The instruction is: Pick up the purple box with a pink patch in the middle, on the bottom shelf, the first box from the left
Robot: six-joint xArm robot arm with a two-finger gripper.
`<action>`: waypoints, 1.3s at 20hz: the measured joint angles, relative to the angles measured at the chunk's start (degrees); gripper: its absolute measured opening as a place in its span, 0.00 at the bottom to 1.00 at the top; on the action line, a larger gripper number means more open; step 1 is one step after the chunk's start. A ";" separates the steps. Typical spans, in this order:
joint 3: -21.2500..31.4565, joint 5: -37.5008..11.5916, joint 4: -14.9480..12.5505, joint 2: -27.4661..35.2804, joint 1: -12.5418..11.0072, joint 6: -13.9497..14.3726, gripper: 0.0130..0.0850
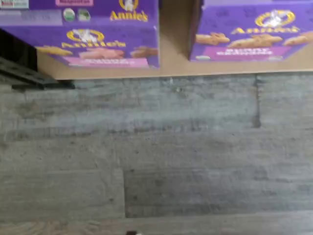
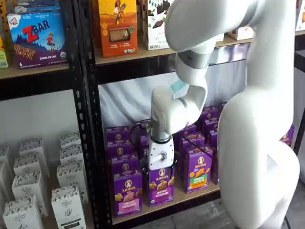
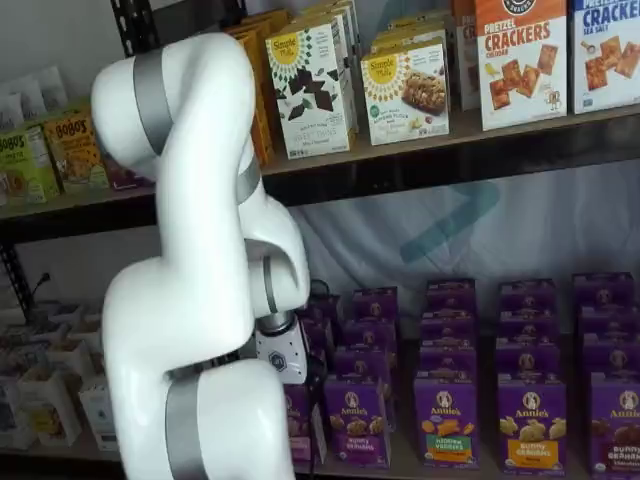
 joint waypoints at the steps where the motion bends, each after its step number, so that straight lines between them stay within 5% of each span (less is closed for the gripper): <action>1: -0.80 -0.60 0.64 1.22 0.21 -0.42 1.00; 10: -7.50 -2.76 3.54 10.05 2.14 -1.37 1.00; 26: -25.62 0.99 2.52 22.33 2.86 0.47 1.00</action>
